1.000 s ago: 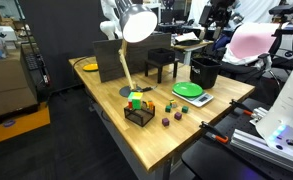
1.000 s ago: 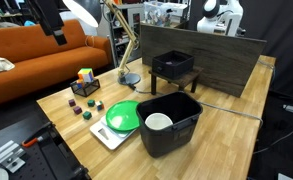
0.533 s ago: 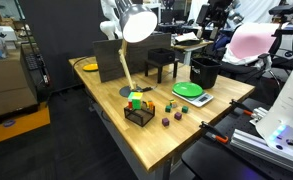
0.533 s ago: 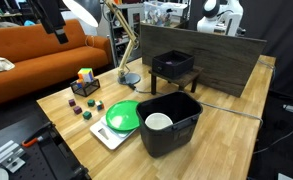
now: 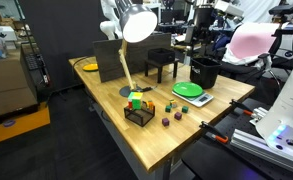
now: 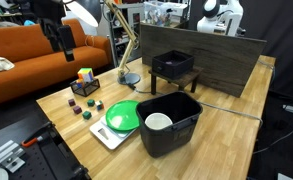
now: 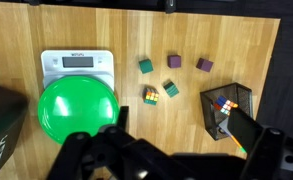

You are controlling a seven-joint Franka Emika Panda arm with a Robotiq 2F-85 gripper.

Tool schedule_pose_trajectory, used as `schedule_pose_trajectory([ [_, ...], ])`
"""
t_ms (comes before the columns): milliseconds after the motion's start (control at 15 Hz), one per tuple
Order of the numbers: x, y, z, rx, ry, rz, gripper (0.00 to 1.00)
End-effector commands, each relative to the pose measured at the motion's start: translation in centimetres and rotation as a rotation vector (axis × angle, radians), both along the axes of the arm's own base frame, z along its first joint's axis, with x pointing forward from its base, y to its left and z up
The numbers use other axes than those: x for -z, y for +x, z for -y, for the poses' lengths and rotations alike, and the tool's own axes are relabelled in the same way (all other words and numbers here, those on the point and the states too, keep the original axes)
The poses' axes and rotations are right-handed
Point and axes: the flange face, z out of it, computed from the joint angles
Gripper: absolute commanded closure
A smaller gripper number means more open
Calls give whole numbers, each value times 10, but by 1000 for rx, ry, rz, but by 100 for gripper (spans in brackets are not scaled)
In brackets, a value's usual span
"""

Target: Move the small Rubik's cube from the table to the black rack

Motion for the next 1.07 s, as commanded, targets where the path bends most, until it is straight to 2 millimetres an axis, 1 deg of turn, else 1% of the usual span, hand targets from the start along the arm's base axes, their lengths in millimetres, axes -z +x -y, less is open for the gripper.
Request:
schedule_pose_trajectory([
  [0, 27, 27, -12, -47, -5, -77, 0],
  [133, 39, 34, -17, -68, -11, -111, 0],
  [200, 34, 21, -12, -42, -19, -96, 0],
  [267, 39, 26, -14, -48, -22, -112, 0],
  [400, 41, 32, -16, -52, -23, -120, 0],
  [800, 40, 33, -16, -52, -22, -118, 0],
  [1000, 44, 39, -14, -58, -19, -109, 0],
])
